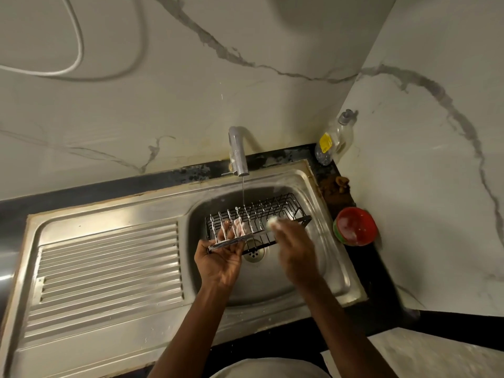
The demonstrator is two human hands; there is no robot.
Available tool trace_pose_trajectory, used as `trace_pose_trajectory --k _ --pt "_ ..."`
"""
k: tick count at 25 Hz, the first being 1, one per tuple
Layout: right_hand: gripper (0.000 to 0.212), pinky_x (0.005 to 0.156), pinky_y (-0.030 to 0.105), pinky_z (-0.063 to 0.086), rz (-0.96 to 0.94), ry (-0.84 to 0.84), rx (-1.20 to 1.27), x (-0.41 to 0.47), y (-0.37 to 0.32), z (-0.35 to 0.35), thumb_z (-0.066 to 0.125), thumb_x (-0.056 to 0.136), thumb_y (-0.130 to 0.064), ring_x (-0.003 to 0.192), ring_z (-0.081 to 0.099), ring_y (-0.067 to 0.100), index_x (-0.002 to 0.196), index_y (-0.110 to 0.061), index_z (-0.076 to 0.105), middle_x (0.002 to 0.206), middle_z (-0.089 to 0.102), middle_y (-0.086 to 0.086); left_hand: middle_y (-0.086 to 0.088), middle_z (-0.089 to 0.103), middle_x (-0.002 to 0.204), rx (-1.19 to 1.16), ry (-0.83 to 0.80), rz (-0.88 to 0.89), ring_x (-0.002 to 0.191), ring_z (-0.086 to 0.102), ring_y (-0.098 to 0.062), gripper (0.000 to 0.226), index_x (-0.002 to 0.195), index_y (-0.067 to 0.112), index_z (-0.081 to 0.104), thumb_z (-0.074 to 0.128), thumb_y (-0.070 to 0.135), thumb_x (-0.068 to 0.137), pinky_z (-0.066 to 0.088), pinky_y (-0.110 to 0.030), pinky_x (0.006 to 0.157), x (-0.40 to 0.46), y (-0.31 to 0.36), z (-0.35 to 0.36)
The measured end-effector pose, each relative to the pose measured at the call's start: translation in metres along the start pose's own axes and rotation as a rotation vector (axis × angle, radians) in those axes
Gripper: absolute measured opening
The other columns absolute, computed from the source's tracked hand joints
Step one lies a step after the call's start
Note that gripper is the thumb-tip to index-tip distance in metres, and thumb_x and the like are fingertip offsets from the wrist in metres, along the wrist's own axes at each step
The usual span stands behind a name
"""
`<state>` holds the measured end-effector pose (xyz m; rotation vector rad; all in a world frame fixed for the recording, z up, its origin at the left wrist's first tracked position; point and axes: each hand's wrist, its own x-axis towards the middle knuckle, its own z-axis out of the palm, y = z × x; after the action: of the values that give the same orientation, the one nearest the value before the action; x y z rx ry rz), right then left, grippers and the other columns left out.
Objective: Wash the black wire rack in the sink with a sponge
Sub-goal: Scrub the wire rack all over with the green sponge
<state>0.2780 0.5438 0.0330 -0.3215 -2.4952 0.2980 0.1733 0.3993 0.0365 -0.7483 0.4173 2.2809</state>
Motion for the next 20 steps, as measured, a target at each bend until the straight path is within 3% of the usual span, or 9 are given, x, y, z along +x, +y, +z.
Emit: trace_pose_trajectory --k 4,5,7,9,12,14,16,18,20 --pt "0.022 0.080 0.039 0.059 0.369 0.102 0.027 0.002 0.026 -0.005 0.057 0.099 -0.004 0.103 0.064 0.023 0.114 -0.002 0.072 0.111 0.071 0.014 -0.029 0.073 0.111 -0.027 -0.010 0.010 0.101 0.076 -0.038 0.046 0.104 -0.008 0.073 0.045 0.016 0.077 0.064 -0.049 0.083 -0.004 0.003 0.000" --pt "0.020 0.082 0.038 0.058 0.344 0.079 0.108 0.003 0.003 0.004 0.057 0.100 -0.006 0.102 0.063 0.020 0.111 -0.003 0.073 0.108 0.071 0.012 -0.028 0.074 0.110 -0.024 -0.010 0.009 0.099 0.076 -0.038 0.046 0.103 -0.008 0.073 0.047 0.016 0.074 0.064 -0.049 0.081 -0.004 0.001 0.001" --pt "0.020 0.091 0.037 0.055 0.042 0.010 0.142 0.001 -0.043 0.017 0.058 0.101 -0.007 0.102 0.065 0.024 0.109 0.001 0.074 0.108 0.072 0.013 -0.023 0.075 0.105 -0.007 -0.001 -0.004 0.092 0.077 -0.033 0.046 0.107 -0.005 0.070 0.046 0.016 0.075 0.065 -0.043 0.076 0.000 -0.001 -0.002" --pt "0.021 0.094 0.034 0.054 -0.128 -0.033 0.096 0.001 -0.032 0.013 0.057 0.102 -0.006 0.103 0.065 0.027 0.109 0.004 0.074 0.108 0.072 0.016 -0.018 0.075 0.104 0.015 0.021 -0.021 0.094 0.073 -0.027 0.044 0.113 -0.003 0.068 0.041 0.016 0.082 0.064 -0.041 0.076 0.003 0.001 -0.008" --pt "0.024 0.085 0.036 0.060 0.258 0.085 0.006 0.007 0.035 -0.008 0.060 0.091 0.006 0.102 0.067 0.027 0.110 0.002 0.074 0.110 0.072 0.017 -0.021 0.070 0.115 -0.003 0.018 -0.014 0.110 0.064 -0.030 0.047 0.110 -0.005 0.073 0.038 0.018 0.089 0.064 -0.046 0.081 0.002 0.006 -0.015" --pt "0.030 0.079 0.041 0.063 0.443 0.092 -0.021 0.005 0.043 -0.012 0.061 0.086 0.006 0.103 0.069 0.029 0.113 0.001 0.073 0.114 0.071 0.017 -0.022 0.073 0.114 -0.023 0.013 0.024 0.109 0.070 -0.033 0.044 0.107 -0.006 0.075 0.044 0.016 0.083 0.064 -0.046 0.079 -0.001 0.010 -0.014" --pt "0.027 0.081 0.038 0.062 0.369 0.134 -0.046 0.006 0.019 -0.005 0.063 0.088 0.005 0.100 0.070 0.028 0.113 0.001 0.073 0.112 0.072 0.017 -0.022 0.075 0.111 -0.040 0.013 0.072 0.106 0.074 -0.035 0.040 0.110 -0.005 0.071 0.059 0.016 0.078 0.065 -0.046 0.077 -0.003 0.014 -0.009" --pt "0.026 0.083 0.035 0.061 0.265 0.132 -0.026 0.009 0.008 -0.007 0.057 0.093 0.002 0.101 0.071 0.027 0.114 0.002 0.073 0.112 0.073 0.018 -0.021 0.076 0.112 -0.031 -0.003 0.102 0.107 0.074 -0.035 0.060 0.111 -0.004 0.071 0.086 0.012 0.054 0.064 -0.047 0.085 -0.004 0.017 -0.006" --pt "0.029 0.082 0.033 0.061 0.272 0.154 -0.043 0.015 0.010 -0.012 0.052 0.096 0.000 0.101 0.072 0.027 0.116 0.003 0.072 0.113 0.073 0.019 -0.022 0.074 0.115 -0.027 -0.022 0.094 0.111 0.073 -0.035 0.062 0.111 -0.003 0.070 0.084 0.010 0.052 0.061 -0.046 0.093 -0.005 0.018 -0.006"
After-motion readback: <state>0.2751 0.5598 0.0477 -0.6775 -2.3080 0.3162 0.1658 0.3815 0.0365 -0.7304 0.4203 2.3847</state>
